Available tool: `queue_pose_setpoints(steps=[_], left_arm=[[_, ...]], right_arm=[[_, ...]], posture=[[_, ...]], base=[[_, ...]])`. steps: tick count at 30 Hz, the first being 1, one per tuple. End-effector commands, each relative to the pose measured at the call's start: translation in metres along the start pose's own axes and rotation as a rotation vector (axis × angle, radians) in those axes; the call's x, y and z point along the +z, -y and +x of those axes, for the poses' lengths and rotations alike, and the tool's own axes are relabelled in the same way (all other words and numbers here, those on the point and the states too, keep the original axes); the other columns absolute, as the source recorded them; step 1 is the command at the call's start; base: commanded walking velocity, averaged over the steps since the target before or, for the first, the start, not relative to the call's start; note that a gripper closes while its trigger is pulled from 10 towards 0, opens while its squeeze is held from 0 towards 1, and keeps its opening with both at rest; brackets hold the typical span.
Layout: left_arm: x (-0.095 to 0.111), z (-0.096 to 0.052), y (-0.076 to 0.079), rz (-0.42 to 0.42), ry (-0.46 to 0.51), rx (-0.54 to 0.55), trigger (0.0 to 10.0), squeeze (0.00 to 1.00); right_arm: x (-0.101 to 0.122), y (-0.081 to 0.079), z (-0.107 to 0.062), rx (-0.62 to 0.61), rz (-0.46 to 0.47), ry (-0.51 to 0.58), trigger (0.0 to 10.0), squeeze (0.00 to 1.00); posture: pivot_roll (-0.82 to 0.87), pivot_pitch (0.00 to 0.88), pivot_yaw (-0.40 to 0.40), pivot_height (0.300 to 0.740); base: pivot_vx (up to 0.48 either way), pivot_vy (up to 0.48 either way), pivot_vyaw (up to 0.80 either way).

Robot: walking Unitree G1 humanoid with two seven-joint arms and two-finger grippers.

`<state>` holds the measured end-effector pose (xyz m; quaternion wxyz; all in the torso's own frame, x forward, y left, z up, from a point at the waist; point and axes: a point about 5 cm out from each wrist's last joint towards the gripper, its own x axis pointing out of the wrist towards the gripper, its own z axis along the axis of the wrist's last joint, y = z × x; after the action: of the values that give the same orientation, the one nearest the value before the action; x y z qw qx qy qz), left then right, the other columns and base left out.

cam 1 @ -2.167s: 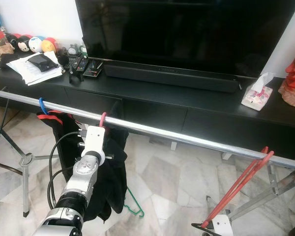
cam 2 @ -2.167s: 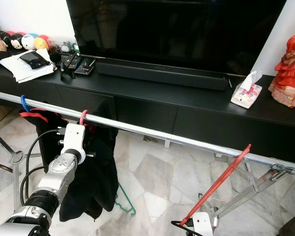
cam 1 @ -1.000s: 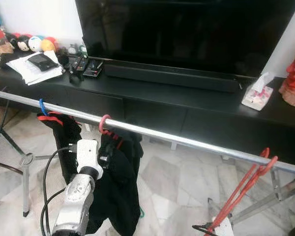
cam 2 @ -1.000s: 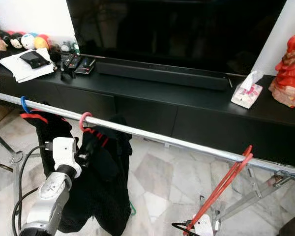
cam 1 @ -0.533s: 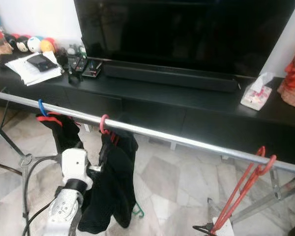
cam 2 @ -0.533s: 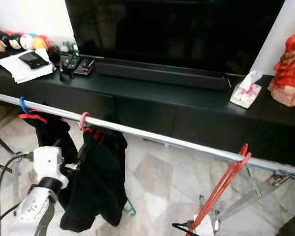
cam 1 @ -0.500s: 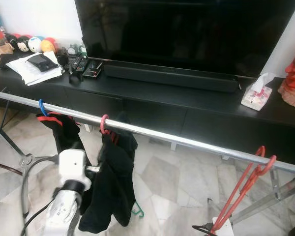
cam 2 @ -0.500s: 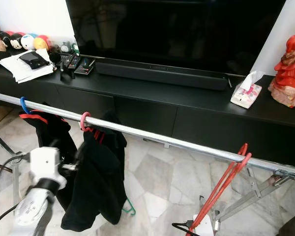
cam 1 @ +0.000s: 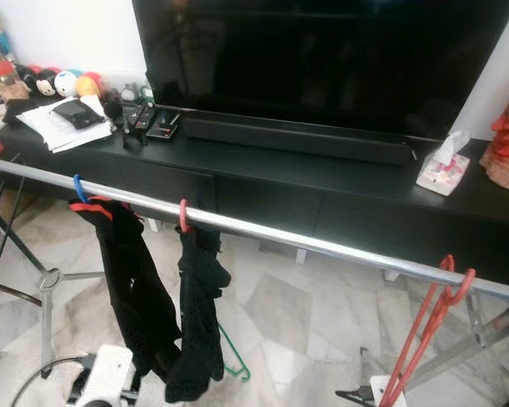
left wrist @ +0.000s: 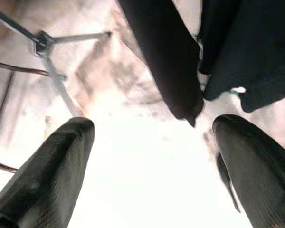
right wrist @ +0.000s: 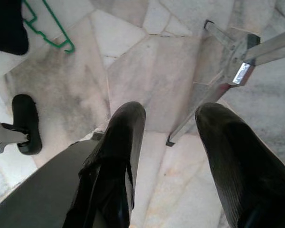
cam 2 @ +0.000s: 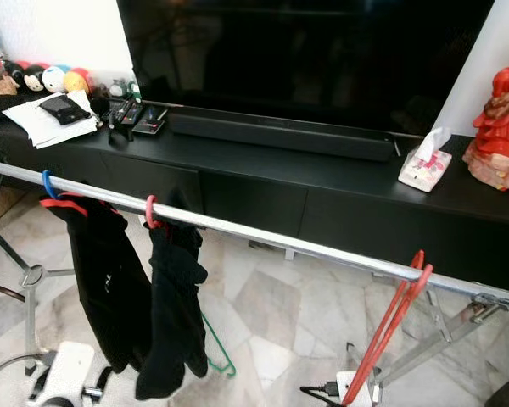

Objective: Hang hanger

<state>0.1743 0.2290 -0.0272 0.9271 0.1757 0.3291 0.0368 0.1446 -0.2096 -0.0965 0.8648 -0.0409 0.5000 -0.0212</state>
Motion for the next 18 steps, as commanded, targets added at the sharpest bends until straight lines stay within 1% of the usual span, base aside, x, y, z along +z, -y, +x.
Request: queue_pose_setpoints(steps=[1,3,4,5,7,9,11,14,15,16,18], left_arm=[[-0.003,0.01,0.009,-0.034,-0.036,-0.032,10.0,0.0],[-0.006,0.017,0.015,-0.092,-0.074,-0.045,10.0,0.0],[-0.008,0.022,0.019,-0.136,-0.098,-0.059,10.0,0.0],[-0.008,0.026,0.023,-0.156,-0.117,-0.076,10.0,0.0],[-0.007,0.029,0.025,-0.153,-0.127,-0.085,10.0,0.0],[-0.007,0.032,0.03,-0.185,-0.139,-0.109,10.0,0.0],[-0.008,0.035,0.034,-0.194,-0.166,-0.13,10.0,0.0],[-0.009,0.037,0.034,-0.206,-0.178,-0.123,10.0,0.0],[-0.011,0.038,0.036,-0.226,-0.205,-0.124,10.0,0.0],[-0.012,0.039,0.037,-0.222,-0.215,-0.128,10.0,0.0],[-0.013,0.039,0.039,-0.231,-0.233,-0.123,10.0,0.0]], right_arm=[[-0.004,-0.002,0.0,0.001,-0.001,-0.015,10.0,0.0],[-0.005,-0.003,0.0,0.003,0.001,-0.018,10.0,0.0],[-0.005,-0.004,0.0,0.005,0.001,-0.019,10.0,0.0],[-0.005,-0.005,0.0,0.006,0.0,-0.02,10.0,0.0],[-0.005,-0.005,0.0,0.007,0.0,-0.02,10.0,0.0],[-0.005,-0.005,0.0,0.008,0.0,-0.02,10.0,0.0],[-0.005,-0.006,0.0,0.011,0.008,-0.021,10.0,0.0],[-0.005,-0.006,0.0,0.013,0.011,-0.021,10.0,0.0],[-0.005,-0.006,0.0,0.015,0.025,-0.019,10.0,0.0],[-0.005,-0.006,0.0,0.02,0.031,-0.024,10.0,0.0],[-0.006,-0.006,0.0,0.03,0.02,-0.034,10.0,0.0]], posture=[[-0.08,0.0,-0.009,0.74],[-0.08,0.0,-0.009,0.74],[-0.08,0.0,-0.01,0.74],[-0.08,0.0,-0.014,0.74],[-0.08,0.0,-0.015,0.74],[-0.07,0.0,-0.018,0.74],[-0.08,0.002,-0.015,0.74],[-0.09,0.003,-0.014,0.74],[-0.1,0.005,-0.008,0.74],[-0.1,0.005,-0.008,0.74],[-0.09,0.016,-0.009,0.74]], base=[[0.0,0.0,0.0],[0.0,0.0,0.0],[0.0,0.0,0.0],[0.0,0.0,0.0],[0.0,0.0,0.0],[0.0,0.0,0.0],[0.0,0.0,0.0],[0.0,0.0,0.0],[0.0,0.0,0.0],[0.0,0.0,0.0],[0.0,0.0,0.0]])
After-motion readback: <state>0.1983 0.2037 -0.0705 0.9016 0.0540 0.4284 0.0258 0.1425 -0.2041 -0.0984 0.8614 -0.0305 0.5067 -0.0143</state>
